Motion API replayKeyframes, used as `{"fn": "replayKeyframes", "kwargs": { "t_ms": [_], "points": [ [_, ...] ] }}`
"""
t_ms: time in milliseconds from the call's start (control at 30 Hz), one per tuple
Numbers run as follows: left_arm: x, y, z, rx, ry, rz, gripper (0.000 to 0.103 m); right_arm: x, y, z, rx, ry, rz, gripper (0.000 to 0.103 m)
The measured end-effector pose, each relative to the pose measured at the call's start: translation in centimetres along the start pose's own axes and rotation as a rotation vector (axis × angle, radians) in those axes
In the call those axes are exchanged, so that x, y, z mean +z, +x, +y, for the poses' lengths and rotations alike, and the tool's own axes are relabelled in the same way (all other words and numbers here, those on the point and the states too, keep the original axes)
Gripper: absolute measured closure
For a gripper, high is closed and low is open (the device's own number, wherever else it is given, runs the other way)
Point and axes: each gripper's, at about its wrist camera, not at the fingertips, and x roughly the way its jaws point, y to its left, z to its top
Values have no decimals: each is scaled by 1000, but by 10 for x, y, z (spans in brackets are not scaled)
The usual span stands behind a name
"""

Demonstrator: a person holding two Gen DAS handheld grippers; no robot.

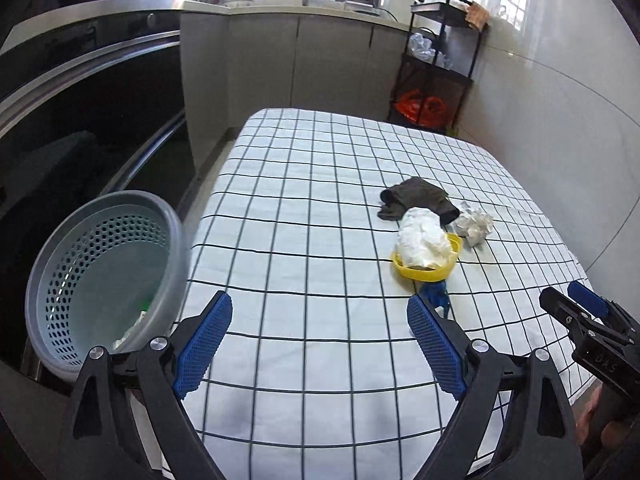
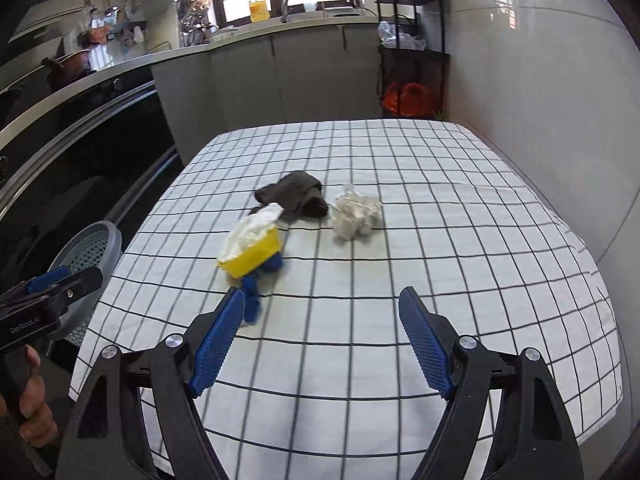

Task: Collect trash
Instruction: 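Move both tools back over the table, left tool toward the yellow lid, then grasp the yellow lid with tissue in the left tool while the right tool reaches the crumpled paper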

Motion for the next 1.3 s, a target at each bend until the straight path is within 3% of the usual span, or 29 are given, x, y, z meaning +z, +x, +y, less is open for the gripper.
{"fn": "replayKeyframes", "kwargs": {
  "t_ms": [467, 967, 1033, 1167, 1300],
  "points": [
    [9, 60, -80, -82, 166, 15, 12, -11, 21, -84, 59, 237, 26, 27],
    [24, 119, -107, -80, 226, 56, 11, -10, 44, -97, 114, 286, 40, 27],
    [25, 125, -110, -75, 232, 65, 14, -9, 45, -96, 117, 283, 38, 27],
    [27, 136, -108, -86, 221, 94, 33, -7, 50, -94, 122, 276, 41, 27],
    [29, 136, -103, -114, 190, 102, 45, -7, 54, -92, 126, 275, 47, 27]
  ]
}}
